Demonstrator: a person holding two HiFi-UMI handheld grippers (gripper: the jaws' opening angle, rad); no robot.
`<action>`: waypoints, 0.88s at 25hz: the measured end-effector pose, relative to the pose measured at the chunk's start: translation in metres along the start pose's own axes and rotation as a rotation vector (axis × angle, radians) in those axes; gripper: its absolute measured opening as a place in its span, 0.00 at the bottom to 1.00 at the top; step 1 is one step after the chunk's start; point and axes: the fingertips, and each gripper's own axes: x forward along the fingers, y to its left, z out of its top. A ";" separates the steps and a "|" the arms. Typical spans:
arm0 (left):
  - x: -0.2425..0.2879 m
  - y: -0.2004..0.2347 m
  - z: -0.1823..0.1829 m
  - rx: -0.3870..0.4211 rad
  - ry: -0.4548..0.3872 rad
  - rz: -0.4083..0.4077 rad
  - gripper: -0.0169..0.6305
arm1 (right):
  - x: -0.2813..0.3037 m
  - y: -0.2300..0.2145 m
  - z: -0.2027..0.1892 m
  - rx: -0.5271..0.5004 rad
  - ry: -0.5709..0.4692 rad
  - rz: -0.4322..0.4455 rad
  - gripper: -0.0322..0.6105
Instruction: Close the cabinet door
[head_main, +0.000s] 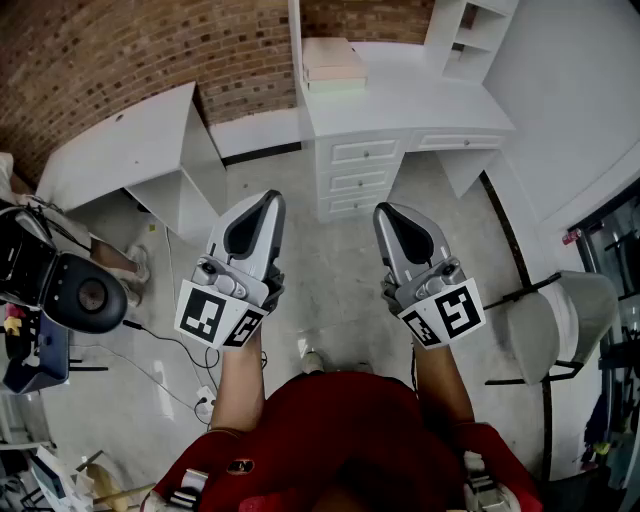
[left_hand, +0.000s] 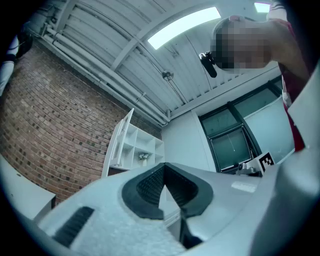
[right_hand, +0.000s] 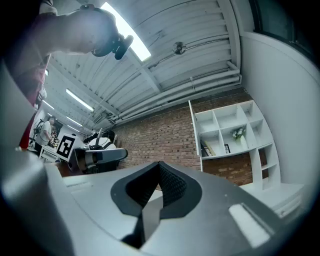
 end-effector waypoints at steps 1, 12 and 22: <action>-0.001 0.000 0.000 0.000 -0.001 -0.002 0.03 | 0.000 0.001 0.000 0.003 -0.002 -0.001 0.07; -0.022 0.021 0.008 -0.004 -0.010 -0.032 0.03 | 0.019 0.022 -0.002 0.069 -0.040 -0.016 0.07; -0.021 0.053 0.016 -0.036 -0.033 -0.091 0.03 | 0.040 0.040 -0.005 0.036 -0.023 -0.054 0.07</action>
